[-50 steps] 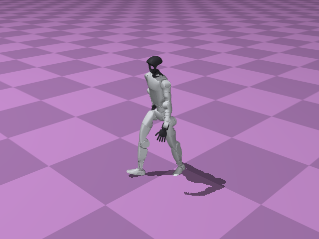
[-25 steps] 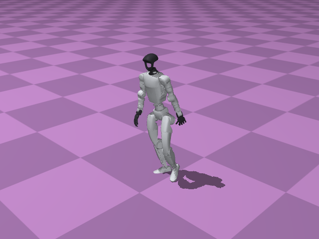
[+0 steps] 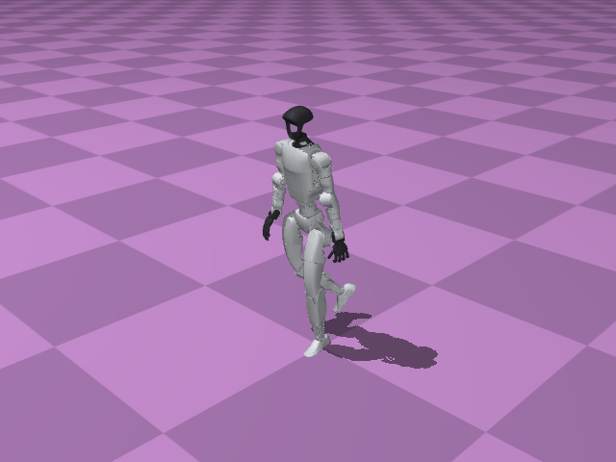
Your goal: Walk run
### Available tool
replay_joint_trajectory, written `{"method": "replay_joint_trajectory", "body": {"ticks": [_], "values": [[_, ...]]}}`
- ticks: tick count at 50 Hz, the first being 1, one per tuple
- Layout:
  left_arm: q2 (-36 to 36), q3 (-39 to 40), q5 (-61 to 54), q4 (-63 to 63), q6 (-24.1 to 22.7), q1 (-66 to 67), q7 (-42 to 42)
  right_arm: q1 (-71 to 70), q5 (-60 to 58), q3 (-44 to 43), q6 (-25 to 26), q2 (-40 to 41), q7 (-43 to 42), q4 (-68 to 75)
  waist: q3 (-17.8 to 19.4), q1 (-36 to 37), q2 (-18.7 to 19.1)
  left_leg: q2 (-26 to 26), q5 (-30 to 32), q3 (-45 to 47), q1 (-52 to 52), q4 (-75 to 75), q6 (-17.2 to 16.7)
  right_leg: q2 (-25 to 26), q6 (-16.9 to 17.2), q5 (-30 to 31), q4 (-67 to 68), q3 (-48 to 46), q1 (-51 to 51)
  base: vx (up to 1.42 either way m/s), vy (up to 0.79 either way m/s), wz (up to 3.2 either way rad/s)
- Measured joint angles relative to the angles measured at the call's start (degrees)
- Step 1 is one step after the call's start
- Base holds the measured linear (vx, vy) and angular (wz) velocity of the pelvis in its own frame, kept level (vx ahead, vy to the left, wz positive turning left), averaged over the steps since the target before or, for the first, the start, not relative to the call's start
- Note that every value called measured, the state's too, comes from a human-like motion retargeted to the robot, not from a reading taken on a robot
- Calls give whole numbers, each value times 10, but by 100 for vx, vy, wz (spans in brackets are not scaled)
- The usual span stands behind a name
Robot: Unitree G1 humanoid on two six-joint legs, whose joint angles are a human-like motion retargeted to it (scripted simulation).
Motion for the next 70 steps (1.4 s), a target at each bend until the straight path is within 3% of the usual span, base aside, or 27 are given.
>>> {"method": "replay_joint_trajectory", "body": {"ticks": [5, 10, 15, 20, 22, 25, 28, 30, 34, 38, 42, 48, 52, 55, 57, 60, 62, 66, 70], "values": [[39, -45, 44, -17, 1, -45, -15, 34, -22, -7, -1, -8, -17, 17, 15, -51, -12, -40, -1, 21, 88, -84, -6, -65, -10, -89, 111, -11, -159, 59, 7, -6], [74, -88, 79, -68, -38, -77, -1, 72, 35, -43, -10, -7, 25, 42, 22, -102, -31, -86, -22, 10, 156, -126, -14, -85, -44, -160, -49, -41, -249, 66, 0, 50], [86, -90, 59, -108, -66, -96, 16, 96, 92, -67, -7, 0, 52, 59, 33, -133, -48, -116, -53, -4, 231, -150, -16, -47, -76, -164, -276, 18, -290, 75, -12, 44], [66, -79, 30, -113, -80, -85, 37, 100, 86, -76, 9, -1, 45, 54, 23, -128, -50, -120, -64, 2, 275, -143, -42, -61, -90, -132, -224, 27, -314, 79, -15, 10], [57, -63, 36, -105, -76, -65, 32, 98, 83, -73, 5, 1, 52, 52, 15, -141, -44, -116, -37, -10, 287, -128, -55, -65, -117, -129, -186, 14, -312, 85, -14, 35], [34, -38, 53, -81, -60, -29, 34, 86, 88, -73, 1, 5, 63, 52, 8, -145, -38, -109, 60, -23, 284, -70, -73, -68, -116, -176, -155, 26, -286, 88, -14, 29], [9, -22, 75, -51, -36, 2, 29, 81, 96, -64, -5, 9, 58, 38, 3, -128, -68, -110, 189, 21, 259, 48, -57, -92, -109, -191, -202, 14, -212, 85, -11, 11], [1, -28, 91, -37, -18, 15, 18, 74, 94, -54, -13, 5, 56, 25, 6, -110, -93, -104, 210, 44, 216, 166, -50, -114, -99, -202, -221, 17, -176, 87, -10, 33], [-3, -52, 170, -41, -10, 43, 28, 27, 64, -28, -17, -11, 54, 15, 15, -90, -99, -34, 121, 67, 104, 334, -62, -104, -92, -217, -267, -13, -107, 58, -7, 40], [-16, -59, 231, -34, -5, 72, 65, -32, 38, -7, -11, -24, 53, 12, 21, -54, -73, -20, 88, 45, -5, 323, -91, -54, -85, -216, -323, -19, -50, 56, -2, -32], [-34, -40, 226, -14, 18, 86, 37, -71, 40, -9, -27, -27, 66, -21, 24, -18, -48, -4, 50, 77, -67, 185, -67, -13, -77, -233, -355, -15, 1, 64, 6, -26], [-44, 0, 183, 15, 24, 82, -40, -102, 65, -12, -48, -11, 63, -67, 23, 4, -27, -49, 36, -6, -138, -18, -53, 17, -43, -256, -391, -18, 81, 63, 12, -29], [-32, 12, 156, 10, 29, 73, -69, -91, 13, 18, -66, -21, 18, -66, 10, 26, -34, -51, 68, -7, -140, -4, -26, 9, -7, -255, -374, 14, 107, 76, 18, -54], [-33, 19, 115, -8, 37, 65, -11, -66, -75, 31, -49, -28, -21, -53, 5, 44, -39, -26, 75, 17, -134, 50, -11, -5, 32, -208, -343, 37, 122, 92, 24, -69], [-33, 14, 85, -20, 27, 60, 39, -42, -97, 24, -34, -20, -37, -31, -2, 41, -40, -31, 50, -1, -111, 57, -5, -12, 42, -136, -296, 51, 117, 81, 16, -22], [-32, 0, 56, -38, 5, 48, 73, -10, -83, -2, -14, -12, -55, 13, -11, 41, -21, -16, 23, 15, -45, 24, 3, -6, 19, 0, -180, 70, 82, 75, 16, -28], [-25, -3, 42, -50, -8, 29, 61, -2, -65, -8, 2, -7, -69, 37, -6, 29, -6, -3, 10, 20, -10, 8, 0, -10, -2, 39, -69, 63, 34, 76, 18, -60], [3, -31, 22, -60, -21, -18, 40, 17, -48, -9, 19, -8, -77, 62, 9, 4, 0, -8, -4, 38, 50, -33, 0, -46, -22, -39, 77, 33, -79, 58, 13, -32], [35, -70, 29, -59, -25, -74, 37, 44, -49, -30, 27, -8, -65, 76, 17, -41, -10, -47, -6, 17, 91, -79, 1, -62, -23, -106, 58, -3, -178, 50, 7, 70]]}}
